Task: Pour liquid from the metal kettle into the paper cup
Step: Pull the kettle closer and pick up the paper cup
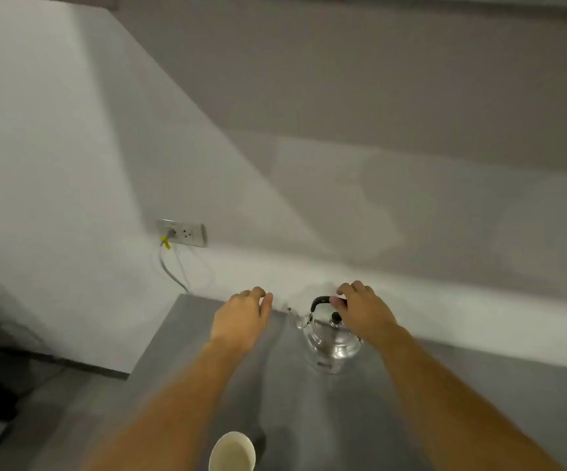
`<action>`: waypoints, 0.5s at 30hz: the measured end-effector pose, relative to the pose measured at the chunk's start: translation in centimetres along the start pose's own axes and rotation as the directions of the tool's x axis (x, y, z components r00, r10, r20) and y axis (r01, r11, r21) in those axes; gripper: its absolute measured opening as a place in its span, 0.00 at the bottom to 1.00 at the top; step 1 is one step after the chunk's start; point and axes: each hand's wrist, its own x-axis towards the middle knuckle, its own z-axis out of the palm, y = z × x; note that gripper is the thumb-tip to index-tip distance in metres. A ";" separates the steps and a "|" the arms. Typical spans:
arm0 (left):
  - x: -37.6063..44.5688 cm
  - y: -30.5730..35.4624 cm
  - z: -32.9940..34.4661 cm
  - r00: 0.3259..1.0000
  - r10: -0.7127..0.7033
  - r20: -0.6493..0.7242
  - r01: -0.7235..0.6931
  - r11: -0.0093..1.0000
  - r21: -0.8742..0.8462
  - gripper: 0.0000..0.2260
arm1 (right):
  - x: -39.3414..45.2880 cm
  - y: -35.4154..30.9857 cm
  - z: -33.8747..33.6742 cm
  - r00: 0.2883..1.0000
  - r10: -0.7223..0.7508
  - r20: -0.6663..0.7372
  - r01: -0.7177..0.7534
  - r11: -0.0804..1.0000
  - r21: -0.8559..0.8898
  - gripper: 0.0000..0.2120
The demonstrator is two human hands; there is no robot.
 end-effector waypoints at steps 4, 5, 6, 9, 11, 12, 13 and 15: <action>0.6 -0.9 1.2 1.000 -0.023 0.022 0.022 1.000 0.009 0.19 | 1.0 0.3 1.4 0.993 0.083 0.080 -0.094 0.985 0.148 0.20; 0.7 -1.2 1.5 0.999 -0.024 0.030 0.024 1.000 0.006 0.19 | 1.3 0.4 1.8 0.990 0.098 0.099 -0.116 0.974 0.192 0.22; 0.8 -1.6 1.9 0.999 -0.023 0.041 0.023 1.000 0.002 0.19 | 1.4 0.5 2.1 0.987 0.112 0.115 -0.136 0.966 0.220 0.24; 0.9 -2.5 2.6 0.998 -0.034 0.048 0.034 0.999 -0.001 0.19 | 1.6 0.9 2.6 0.981 0.146 0.132 -0.170 0.966 0.196 0.27; 0.8 -3.2 3.2 0.998 -0.045 0.049 0.045 0.999 -0.004 0.19 | 1.8 1.0 3.0 0.978 0.175 0.115 -0.195 0.962 0.194 0.29; 0.7 -3.5 3.4 0.997 -0.052 0.050 0.052 0.999 -0.010 0.19 | 1.8 1.0 3.1 0.976 0.189 0.106 -0.207 0.957 0.204 0.30; 0.4 -3.9 3.6 0.997 -0.060 0.048 0.061 0.998 -0.015 0.19 | 2.0 1.0 3.1 0.975 0.198 0.104 -0.217 0.949 0.229 0.31; -0.4 -4.7 4.0 0.996 -0.067 0.053 0.068 0.998 -0.016 0.19 | 2.1 1.0 3.0 0.969 0.213 0.122 -0.240 0.928 0.286 0.32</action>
